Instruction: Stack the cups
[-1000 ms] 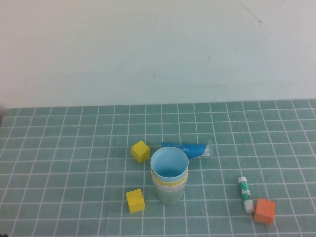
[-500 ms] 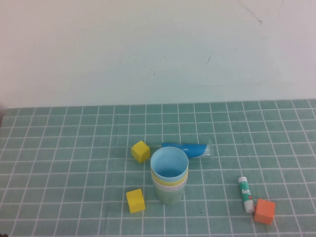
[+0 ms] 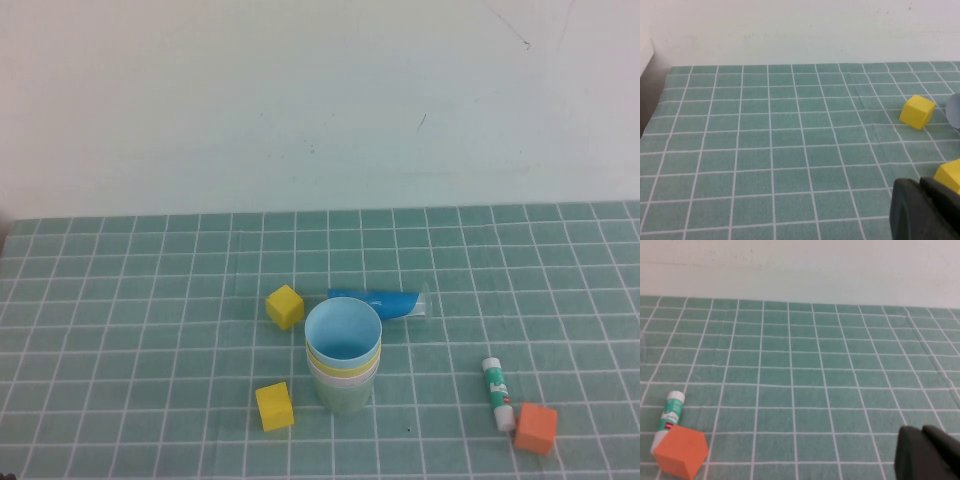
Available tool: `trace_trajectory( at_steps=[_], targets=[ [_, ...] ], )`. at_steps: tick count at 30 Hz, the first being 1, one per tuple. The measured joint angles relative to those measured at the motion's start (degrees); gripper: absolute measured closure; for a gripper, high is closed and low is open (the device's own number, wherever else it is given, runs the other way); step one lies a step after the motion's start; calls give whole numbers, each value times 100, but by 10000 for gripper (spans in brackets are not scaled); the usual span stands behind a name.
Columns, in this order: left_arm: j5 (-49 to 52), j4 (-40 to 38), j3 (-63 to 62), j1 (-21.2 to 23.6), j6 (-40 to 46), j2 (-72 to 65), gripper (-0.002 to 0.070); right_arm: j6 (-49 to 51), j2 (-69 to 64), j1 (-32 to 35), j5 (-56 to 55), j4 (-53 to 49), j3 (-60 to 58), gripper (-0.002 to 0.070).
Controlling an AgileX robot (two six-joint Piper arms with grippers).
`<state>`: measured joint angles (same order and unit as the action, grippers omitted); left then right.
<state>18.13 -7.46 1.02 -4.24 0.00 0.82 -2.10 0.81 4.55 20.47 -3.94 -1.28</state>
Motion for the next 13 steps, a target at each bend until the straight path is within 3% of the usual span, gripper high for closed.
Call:
trace_trajectory(
  at_steps=[13],
  targets=[
    [0,0,0,0,34,0,677,0,0,0,0,0,0,678]
  ],
)
